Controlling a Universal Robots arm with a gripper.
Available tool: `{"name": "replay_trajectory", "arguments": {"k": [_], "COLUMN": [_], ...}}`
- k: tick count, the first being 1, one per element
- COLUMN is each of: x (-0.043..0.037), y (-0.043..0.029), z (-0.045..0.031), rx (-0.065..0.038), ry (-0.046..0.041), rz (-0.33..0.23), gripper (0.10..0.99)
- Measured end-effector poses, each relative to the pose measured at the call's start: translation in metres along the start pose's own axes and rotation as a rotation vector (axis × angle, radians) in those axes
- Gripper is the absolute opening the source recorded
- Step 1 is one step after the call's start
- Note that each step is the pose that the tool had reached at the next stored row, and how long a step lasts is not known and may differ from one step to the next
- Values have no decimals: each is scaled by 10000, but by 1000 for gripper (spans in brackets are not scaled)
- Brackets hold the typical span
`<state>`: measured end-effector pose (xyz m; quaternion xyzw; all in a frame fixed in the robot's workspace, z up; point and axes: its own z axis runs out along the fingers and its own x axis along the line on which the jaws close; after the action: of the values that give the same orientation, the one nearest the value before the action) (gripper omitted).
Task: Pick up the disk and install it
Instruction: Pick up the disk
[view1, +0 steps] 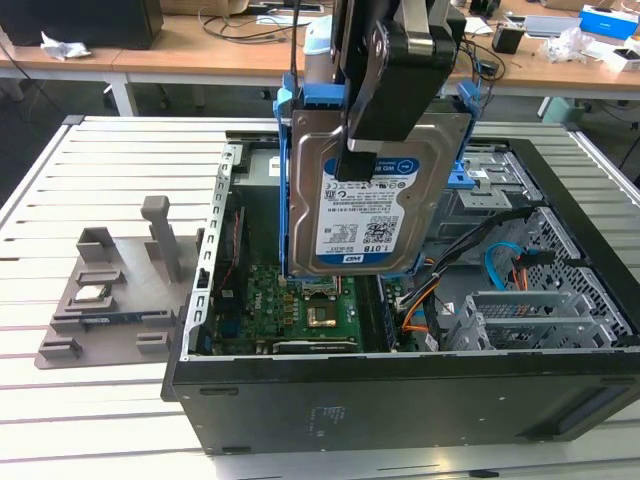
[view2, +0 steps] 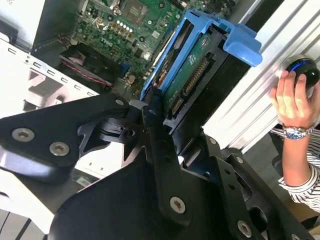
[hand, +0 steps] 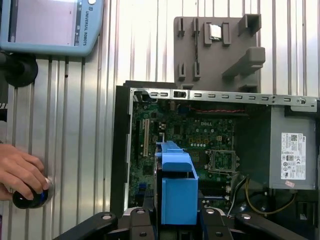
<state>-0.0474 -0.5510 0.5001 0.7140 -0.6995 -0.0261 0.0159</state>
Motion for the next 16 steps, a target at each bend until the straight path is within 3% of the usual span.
{"name": "replay_trajectory", "arguments": {"k": [16], "x": [282], "y": [6], "z": [3], "rx": [0], "ry": [18], "rz": [2], "gripper": [361]}}
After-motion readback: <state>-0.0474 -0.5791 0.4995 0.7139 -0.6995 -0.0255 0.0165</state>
